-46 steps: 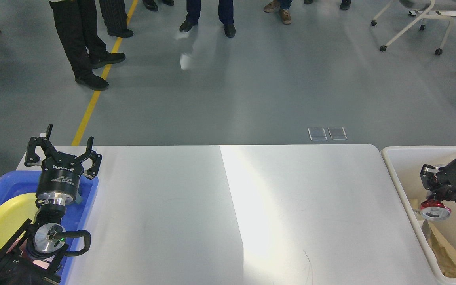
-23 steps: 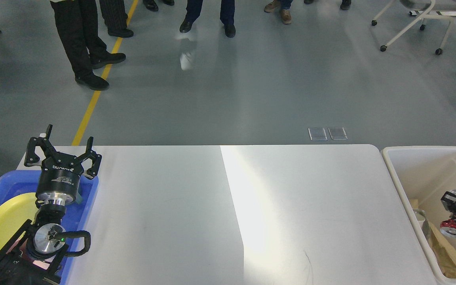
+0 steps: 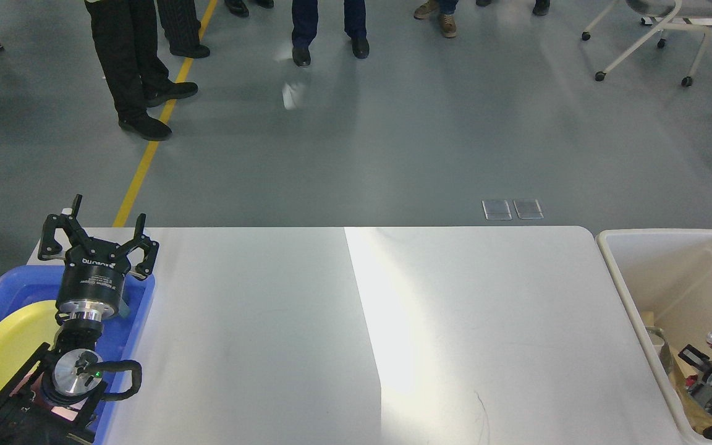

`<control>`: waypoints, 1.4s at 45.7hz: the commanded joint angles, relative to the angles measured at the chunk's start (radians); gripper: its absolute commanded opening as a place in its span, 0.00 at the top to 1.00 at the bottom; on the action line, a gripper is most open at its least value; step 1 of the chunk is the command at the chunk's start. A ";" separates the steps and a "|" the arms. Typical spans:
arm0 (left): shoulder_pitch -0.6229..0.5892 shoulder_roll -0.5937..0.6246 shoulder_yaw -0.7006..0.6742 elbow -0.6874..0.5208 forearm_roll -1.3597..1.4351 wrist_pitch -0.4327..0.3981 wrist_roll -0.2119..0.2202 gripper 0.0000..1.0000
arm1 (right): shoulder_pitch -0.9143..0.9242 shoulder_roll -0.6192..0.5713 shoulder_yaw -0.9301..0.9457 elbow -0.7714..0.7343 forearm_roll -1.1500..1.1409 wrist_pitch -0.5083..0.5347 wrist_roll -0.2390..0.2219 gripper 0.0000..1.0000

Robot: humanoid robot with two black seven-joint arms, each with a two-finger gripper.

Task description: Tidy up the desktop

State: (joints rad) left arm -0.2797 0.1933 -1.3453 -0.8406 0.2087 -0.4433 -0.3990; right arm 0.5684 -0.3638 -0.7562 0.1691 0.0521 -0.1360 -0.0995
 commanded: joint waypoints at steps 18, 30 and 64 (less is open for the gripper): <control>-0.001 0.000 0.000 0.000 0.000 0.000 0.000 0.04 | -0.004 -0.001 0.012 0.003 0.002 -0.114 0.001 0.00; -0.001 0.000 0.000 0.000 0.000 0.000 0.000 0.04 | 0.010 -0.009 0.037 0.003 0.012 -0.114 0.017 0.00; -0.001 0.000 0.000 0.000 0.000 0.000 0.000 0.04 | 0.143 -0.127 1.337 0.279 -0.087 -0.103 0.066 0.00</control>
State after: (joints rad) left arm -0.2806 0.1933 -1.3453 -0.8406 0.2079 -0.4433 -0.3991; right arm 0.7309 -0.4869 0.3951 0.3714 -0.0157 -0.2416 -0.0341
